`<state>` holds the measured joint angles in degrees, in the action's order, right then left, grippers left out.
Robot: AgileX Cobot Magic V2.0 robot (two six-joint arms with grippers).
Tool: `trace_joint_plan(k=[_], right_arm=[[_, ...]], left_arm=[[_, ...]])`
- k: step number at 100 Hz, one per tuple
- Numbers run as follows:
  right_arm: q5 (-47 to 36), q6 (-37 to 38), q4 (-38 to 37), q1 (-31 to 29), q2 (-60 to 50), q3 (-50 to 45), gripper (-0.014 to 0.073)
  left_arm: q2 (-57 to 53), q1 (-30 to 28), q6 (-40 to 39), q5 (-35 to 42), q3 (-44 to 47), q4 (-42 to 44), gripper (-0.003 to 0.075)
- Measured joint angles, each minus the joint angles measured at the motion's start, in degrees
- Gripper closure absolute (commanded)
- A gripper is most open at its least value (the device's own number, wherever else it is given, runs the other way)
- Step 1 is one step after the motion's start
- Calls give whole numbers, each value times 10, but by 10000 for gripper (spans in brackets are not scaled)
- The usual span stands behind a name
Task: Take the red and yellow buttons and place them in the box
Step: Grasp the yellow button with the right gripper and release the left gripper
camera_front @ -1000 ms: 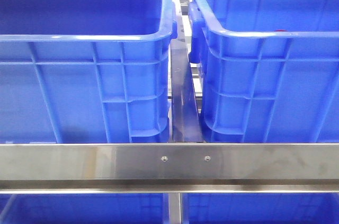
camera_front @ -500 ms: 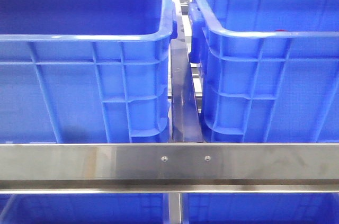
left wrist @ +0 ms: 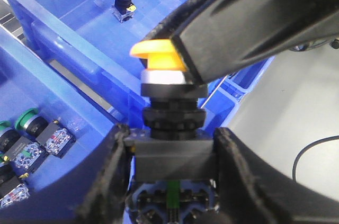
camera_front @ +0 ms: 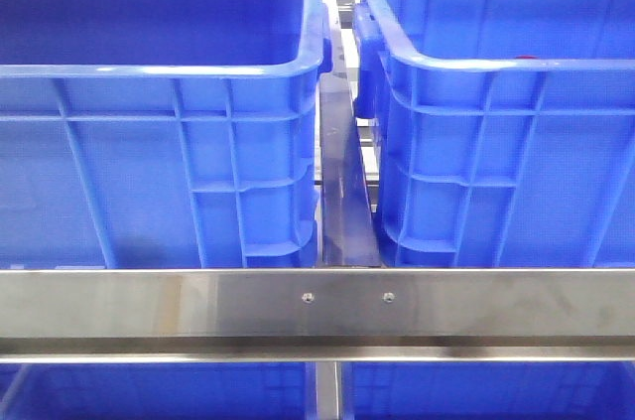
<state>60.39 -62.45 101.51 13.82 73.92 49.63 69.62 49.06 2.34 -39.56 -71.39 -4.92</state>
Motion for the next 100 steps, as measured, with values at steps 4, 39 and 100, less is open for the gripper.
trace_joint_plan(k=[4,39,100], right_arm=[[0,0,0,0,0,0,418],[6,0,-1,0,1,0,418],[-31,-78,-4,-70,1,23,418]], left_arm=[[0,0,0,0,0,0,716],[0,0,0,0,0,-1,115],[-23,-18,-62,-19,3,56,111]])
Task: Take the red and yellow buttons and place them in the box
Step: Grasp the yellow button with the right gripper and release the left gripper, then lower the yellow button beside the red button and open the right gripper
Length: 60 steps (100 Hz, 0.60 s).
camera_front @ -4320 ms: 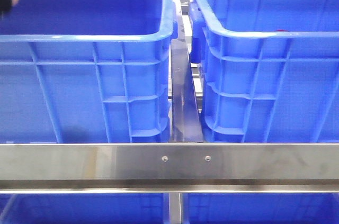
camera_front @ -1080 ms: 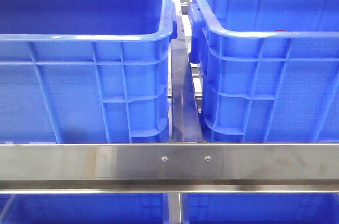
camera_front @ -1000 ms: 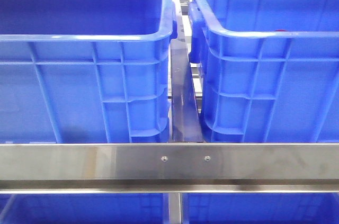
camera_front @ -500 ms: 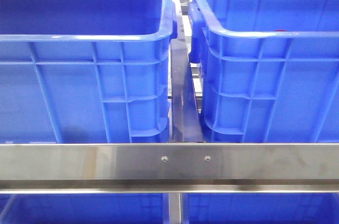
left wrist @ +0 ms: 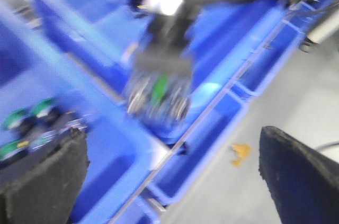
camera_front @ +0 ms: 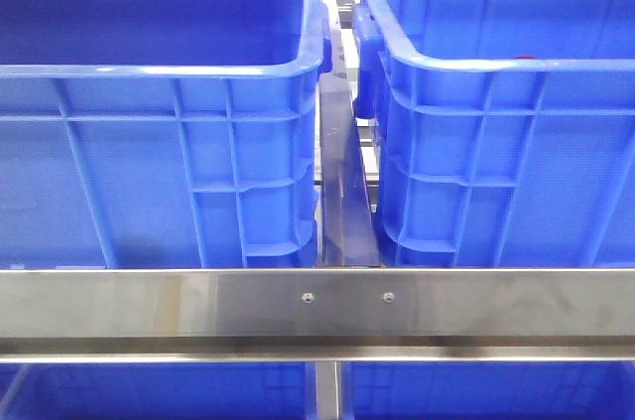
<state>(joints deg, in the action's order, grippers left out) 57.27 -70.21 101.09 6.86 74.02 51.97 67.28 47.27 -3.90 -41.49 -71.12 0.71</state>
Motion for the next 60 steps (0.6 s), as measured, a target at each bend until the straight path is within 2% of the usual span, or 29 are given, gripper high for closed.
trace_joint_plan(k=[11,25,60], right_arm=[[0,-1,0,-38,0,0,418],[13,-2,0,-75,0,0,418],[18,-12,0,-98,0,0,418]], left_arm=[[-17,-33,-19,-2,15,20,111],[-53,-105,-27,-4,44,26,111],[-217,-347,-36,-4,147,30,114]])
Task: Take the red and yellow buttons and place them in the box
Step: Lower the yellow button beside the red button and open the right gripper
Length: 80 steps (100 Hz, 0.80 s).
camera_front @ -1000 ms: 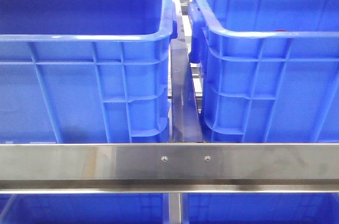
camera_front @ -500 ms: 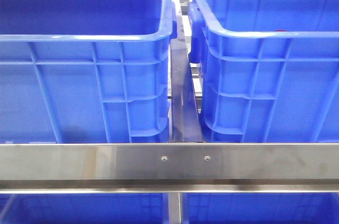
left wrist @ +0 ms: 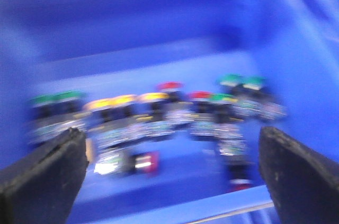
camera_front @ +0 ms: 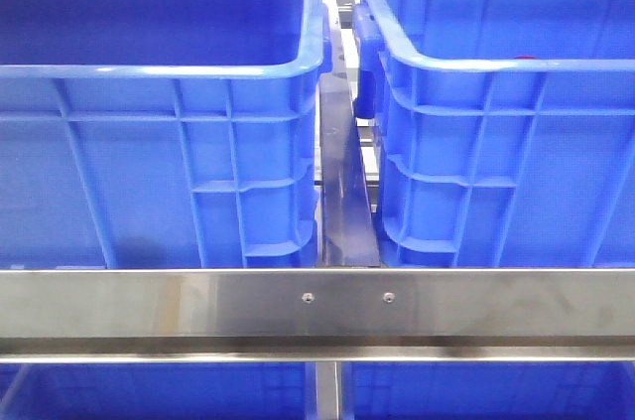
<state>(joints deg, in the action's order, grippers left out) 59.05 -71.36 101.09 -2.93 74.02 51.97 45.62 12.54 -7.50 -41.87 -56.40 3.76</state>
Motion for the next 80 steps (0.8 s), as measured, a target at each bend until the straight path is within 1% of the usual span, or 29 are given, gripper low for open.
trace_joint_plan(k=[5,15,20,27,37,44,46,49,51,56,65,80], right_arm=[[-6,-5,0,0,0,0,418],[-28,-17,0,0,0,0,418],[-42,-24,0,0,0,0,418],[-64,-35,0,0,0,0,418],[-101,-59,0,0,0,0,418],[-134,-80,0,0,0,0,418],[-145,-85,1,0,0,0,418],[-164,-93,2,0,0,0,418],[-173,-100,2,0,0,0,418],[-207,-115,3,0,0,0,418],[-263,-150,5,-1,0,0,418],[-382,-225,11,-1,1,7,418]], left_arm=[[-28,-30,-1,0,20,0,121],[-85,-69,-1,-1,55,0,150],[-111,-82,-1,-1,72,0,178],[-144,-94,-1,-1,94,0,241],[-186,-97,-1,-3,120,0,382],[-208,-97,-1,-3,133,0,524],[-212,-97,-1,-3,136,0,552],[-221,-97,-1,-3,140,0,619],[-225,-97,-1,-3,141,0,646],[-233,-97,-1,-3,144,0,743],[-240,-97,-1,-3,144,0,739],[-242,-97,-1,-3,144,0,739]])
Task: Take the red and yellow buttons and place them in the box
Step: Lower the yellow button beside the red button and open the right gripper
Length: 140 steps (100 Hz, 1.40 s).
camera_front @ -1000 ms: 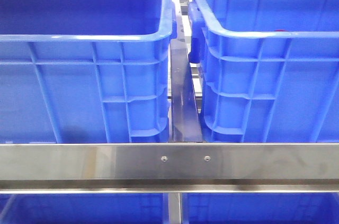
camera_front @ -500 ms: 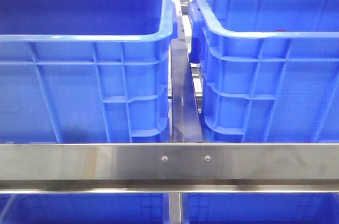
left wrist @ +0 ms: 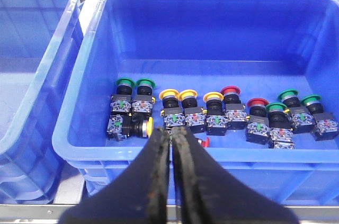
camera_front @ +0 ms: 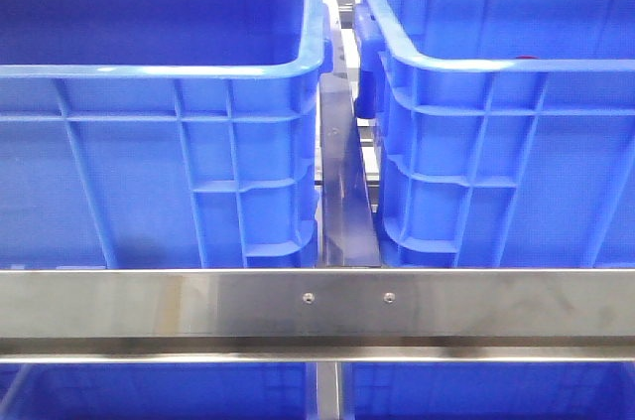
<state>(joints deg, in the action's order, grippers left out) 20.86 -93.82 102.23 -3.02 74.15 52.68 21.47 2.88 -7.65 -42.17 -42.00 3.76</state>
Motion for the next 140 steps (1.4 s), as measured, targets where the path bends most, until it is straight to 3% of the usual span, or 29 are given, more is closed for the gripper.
trace_joint_plan(k=[16,40,70,140], right_arm=[[-90,-66,10,-4,23,29,418],[-105,-123,15,-28,105,83,418],[-104,-128,16,-89,231,130,418],[-65,-128,16,-90,352,199,418]], left_arm=[[0,0,0,0,0,0,739],[0,0,0,0,0,0,739],[0,0,0,0,0,0,739],[0,0,0,0,1,0,739]])
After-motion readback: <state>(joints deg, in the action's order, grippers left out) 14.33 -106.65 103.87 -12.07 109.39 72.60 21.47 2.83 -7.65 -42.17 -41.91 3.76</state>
